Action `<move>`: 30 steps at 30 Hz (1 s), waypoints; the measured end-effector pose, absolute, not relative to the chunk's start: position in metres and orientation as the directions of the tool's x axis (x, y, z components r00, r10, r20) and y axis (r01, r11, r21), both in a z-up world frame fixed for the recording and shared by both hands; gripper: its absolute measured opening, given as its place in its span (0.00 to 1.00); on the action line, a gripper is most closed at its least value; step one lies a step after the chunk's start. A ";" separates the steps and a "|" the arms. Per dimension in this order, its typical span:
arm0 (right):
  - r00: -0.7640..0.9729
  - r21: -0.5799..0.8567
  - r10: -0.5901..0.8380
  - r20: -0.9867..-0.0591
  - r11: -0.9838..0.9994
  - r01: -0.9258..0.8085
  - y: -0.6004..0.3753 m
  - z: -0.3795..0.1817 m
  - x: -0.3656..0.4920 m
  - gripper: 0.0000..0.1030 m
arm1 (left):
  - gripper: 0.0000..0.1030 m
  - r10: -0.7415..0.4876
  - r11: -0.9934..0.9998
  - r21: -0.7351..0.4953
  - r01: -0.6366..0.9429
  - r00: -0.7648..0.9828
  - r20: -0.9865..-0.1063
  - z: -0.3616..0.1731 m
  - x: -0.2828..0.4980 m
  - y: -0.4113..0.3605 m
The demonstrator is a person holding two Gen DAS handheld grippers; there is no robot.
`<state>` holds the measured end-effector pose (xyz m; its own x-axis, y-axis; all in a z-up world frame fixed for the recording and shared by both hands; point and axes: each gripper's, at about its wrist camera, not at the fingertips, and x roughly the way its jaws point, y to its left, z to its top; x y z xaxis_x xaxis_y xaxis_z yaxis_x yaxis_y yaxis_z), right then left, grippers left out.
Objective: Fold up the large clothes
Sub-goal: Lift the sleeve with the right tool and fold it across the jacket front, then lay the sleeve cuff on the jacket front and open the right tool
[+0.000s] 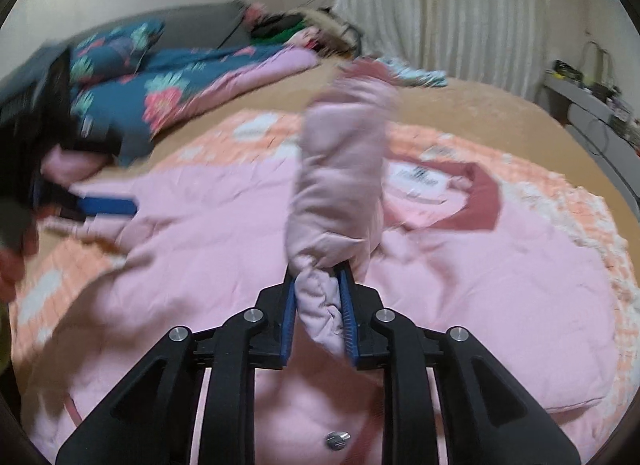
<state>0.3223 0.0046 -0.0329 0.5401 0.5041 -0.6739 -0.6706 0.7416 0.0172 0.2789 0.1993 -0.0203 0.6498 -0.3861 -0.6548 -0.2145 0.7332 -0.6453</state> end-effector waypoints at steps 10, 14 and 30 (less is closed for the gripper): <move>0.455 -0.039 0.448 -0.770 0.679 -0.733 0.035 -0.071 0.301 0.48 | 0.92 -0.523 0.582 -0.778 -0.237 0.623 -0.582 -0.053 0.278 0.198; 0.404 0.023 0.496 -0.768 0.652 -0.758 0.028 -0.063 0.292 0.70 | 0.92 -0.577 0.520 -0.812 -0.264 0.592 -0.562 -0.071 0.285 0.189; 0.570 0.097 0.364 -0.736 0.891 -0.443 -0.148 -0.025 0.342 0.74 | 0.12 -0.297 0.868 -0.473 -0.150 0.606 -0.738 -0.038 0.306 0.139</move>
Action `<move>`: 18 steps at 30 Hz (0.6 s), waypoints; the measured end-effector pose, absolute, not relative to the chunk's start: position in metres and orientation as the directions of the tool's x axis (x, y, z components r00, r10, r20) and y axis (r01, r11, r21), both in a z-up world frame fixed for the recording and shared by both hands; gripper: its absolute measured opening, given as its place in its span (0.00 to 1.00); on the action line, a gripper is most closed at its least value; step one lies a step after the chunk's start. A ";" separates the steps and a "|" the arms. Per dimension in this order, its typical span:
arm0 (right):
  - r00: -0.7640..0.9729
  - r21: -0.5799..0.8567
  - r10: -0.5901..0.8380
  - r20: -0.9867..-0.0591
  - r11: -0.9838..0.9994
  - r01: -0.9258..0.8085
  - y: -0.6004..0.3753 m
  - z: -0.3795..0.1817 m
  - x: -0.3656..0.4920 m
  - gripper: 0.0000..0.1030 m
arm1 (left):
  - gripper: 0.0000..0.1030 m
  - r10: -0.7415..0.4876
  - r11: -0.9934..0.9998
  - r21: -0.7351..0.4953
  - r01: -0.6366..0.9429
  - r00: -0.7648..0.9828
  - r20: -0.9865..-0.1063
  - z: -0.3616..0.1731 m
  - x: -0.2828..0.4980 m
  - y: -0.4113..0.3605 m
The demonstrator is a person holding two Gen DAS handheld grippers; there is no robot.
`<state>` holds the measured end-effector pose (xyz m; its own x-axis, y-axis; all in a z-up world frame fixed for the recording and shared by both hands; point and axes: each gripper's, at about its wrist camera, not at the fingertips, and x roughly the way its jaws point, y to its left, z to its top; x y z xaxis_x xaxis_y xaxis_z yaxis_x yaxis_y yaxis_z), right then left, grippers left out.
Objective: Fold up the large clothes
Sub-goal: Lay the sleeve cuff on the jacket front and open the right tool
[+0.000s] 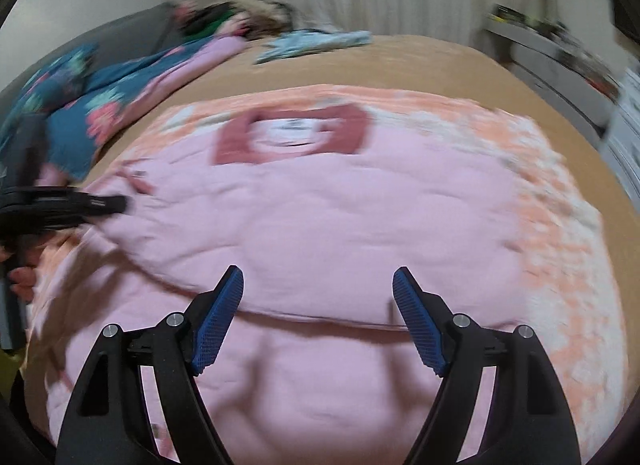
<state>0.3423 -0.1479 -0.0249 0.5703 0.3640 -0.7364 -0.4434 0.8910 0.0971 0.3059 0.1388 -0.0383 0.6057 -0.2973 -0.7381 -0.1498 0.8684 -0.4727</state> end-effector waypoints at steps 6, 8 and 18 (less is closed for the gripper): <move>0.592 0.145 0.304 -0.747 0.943 -0.301 -0.187 -0.030 0.366 0.74 | 0.13 -0.205 0.923 -0.359 -0.139 0.611 -0.764 -0.038 0.307 0.143; 0.583 0.141 0.291 -0.758 0.947 -0.290 -0.185 -0.035 0.371 0.74 | 0.13 -0.189 0.926 -0.337 -0.167 0.570 -0.800 -0.061 0.310 0.145; 0.534 0.100 0.255 -0.806 0.948 -0.303 -0.161 -0.059 0.394 0.76 | 0.13 -0.188 0.931 -0.325 -0.165 0.545 -0.817 -0.087 0.299 0.149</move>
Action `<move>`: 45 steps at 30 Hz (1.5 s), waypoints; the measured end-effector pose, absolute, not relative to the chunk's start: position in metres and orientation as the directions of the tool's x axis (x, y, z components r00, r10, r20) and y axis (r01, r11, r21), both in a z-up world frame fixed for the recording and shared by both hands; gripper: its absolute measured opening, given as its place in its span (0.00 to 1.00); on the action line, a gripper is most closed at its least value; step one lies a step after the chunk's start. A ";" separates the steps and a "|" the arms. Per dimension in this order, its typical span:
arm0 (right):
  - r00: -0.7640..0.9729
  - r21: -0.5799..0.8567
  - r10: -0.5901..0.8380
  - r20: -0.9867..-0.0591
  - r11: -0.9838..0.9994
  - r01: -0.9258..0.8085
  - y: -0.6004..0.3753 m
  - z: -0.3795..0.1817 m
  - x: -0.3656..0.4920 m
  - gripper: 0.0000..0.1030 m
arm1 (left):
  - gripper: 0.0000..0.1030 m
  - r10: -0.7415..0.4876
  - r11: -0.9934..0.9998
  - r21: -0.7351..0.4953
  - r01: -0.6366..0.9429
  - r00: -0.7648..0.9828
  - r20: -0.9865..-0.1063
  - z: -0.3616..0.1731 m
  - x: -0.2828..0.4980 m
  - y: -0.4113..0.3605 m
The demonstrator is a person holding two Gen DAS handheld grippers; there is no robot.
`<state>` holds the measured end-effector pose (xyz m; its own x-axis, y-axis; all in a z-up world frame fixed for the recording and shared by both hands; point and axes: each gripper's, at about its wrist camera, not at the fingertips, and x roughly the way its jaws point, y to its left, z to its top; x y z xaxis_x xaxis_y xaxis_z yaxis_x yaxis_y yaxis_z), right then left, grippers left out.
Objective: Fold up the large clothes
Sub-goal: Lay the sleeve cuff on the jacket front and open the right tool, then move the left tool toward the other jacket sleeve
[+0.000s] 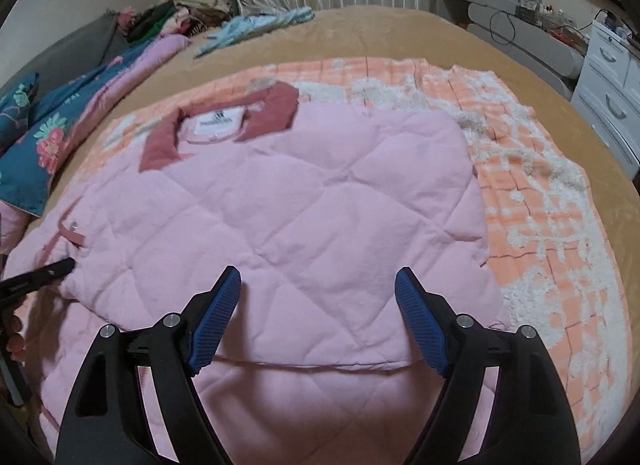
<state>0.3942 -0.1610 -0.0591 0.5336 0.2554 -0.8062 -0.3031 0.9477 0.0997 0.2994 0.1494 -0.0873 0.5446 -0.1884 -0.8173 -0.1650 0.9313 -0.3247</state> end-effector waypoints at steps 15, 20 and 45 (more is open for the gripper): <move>0.503 0.095 0.194 -0.842 0.972 -0.215 -0.166 -0.082 0.402 0.78 | 0.41 -0.208 0.933 -0.332 -0.137 0.549 -0.809 -0.072 0.292 0.147; 0.524 0.128 0.230 -0.820 0.966 -0.224 -0.164 -0.064 0.385 0.86 | 0.67 -0.212 0.931 -0.341 -0.130 0.568 -0.795 -0.056 0.282 0.148; 0.570 0.187 0.415 -0.709 0.890 -0.415 -0.066 0.018 0.320 0.95 | 0.91 -0.082 0.874 -0.366 -0.319 0.646 -0.759 -0.023 0.203 0.230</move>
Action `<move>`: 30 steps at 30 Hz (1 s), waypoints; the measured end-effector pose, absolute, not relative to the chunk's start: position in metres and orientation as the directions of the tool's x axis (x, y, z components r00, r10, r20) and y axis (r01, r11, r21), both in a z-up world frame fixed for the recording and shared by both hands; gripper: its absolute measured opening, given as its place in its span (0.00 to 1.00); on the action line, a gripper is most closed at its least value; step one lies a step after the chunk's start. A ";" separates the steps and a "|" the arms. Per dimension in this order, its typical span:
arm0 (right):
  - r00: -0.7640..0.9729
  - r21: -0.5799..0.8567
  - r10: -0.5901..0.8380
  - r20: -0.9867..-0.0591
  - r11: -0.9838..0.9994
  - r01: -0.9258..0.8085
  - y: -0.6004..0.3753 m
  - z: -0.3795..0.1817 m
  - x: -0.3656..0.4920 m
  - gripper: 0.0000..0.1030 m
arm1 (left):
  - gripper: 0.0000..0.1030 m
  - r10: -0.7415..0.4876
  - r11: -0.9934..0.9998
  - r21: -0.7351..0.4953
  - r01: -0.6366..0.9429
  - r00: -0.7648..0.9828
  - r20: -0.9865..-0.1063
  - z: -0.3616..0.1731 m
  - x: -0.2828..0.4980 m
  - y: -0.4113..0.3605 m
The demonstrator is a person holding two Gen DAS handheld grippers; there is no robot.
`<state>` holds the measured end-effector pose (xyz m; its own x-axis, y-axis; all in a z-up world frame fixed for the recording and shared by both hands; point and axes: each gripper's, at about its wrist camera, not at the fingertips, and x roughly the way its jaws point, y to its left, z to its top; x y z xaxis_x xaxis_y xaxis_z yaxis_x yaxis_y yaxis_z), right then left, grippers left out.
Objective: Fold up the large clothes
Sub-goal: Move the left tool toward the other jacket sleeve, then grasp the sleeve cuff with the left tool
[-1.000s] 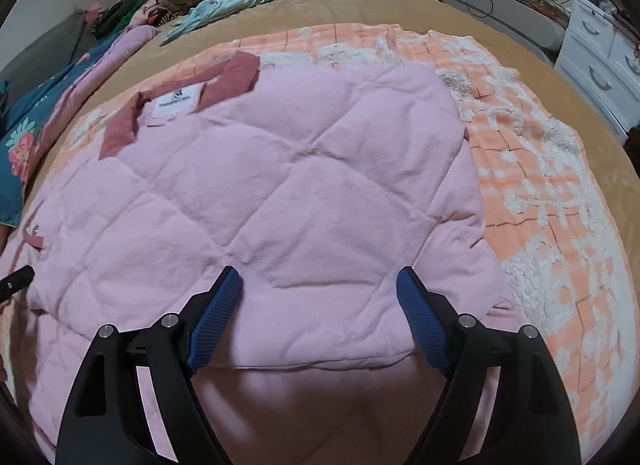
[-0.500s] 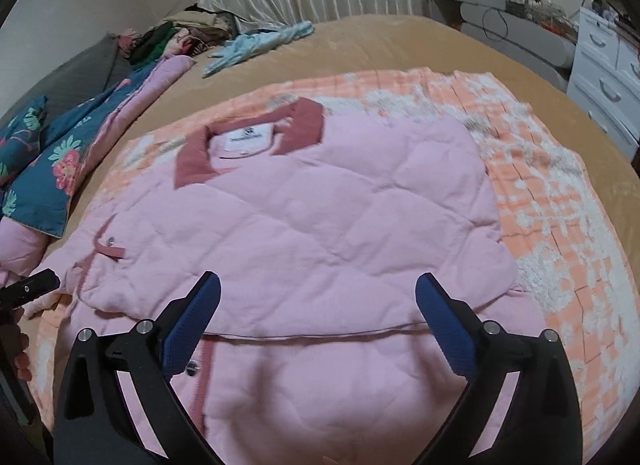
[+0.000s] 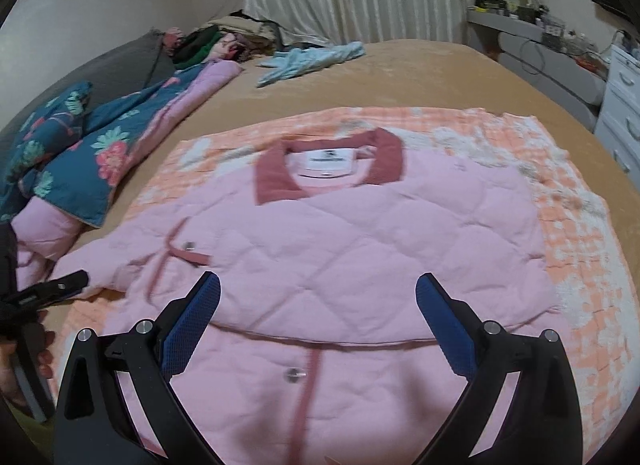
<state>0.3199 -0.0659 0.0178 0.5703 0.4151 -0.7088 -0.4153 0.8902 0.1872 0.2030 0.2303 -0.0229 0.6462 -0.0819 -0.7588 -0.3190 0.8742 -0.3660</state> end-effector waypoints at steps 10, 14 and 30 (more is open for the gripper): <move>0.536 0.171 0.476 -0.697 0.836 -0.521 0.001 0.036 0.301 0.95 | 0.91 -0.018 0.836 -0.366 -0.409 0.647 -0.763 -0.024 0.176 0.272; 0.521 0.154 0.487 -0.700 0.817 -0.556 0.028 0.038 0.294 0.95 | 0.91 0.004 0.802 -0.387 -0.454 0.653 -0.757 -0.026 0.165 0.294; 0.454 0.102 0.515 -0.727 0.735 -0.670 0.119 0.029 0.272 0.95 | 0.91 0.128 0.715 -0.375 -0.590 0.638 -0.760 -0.035 0.137 0.355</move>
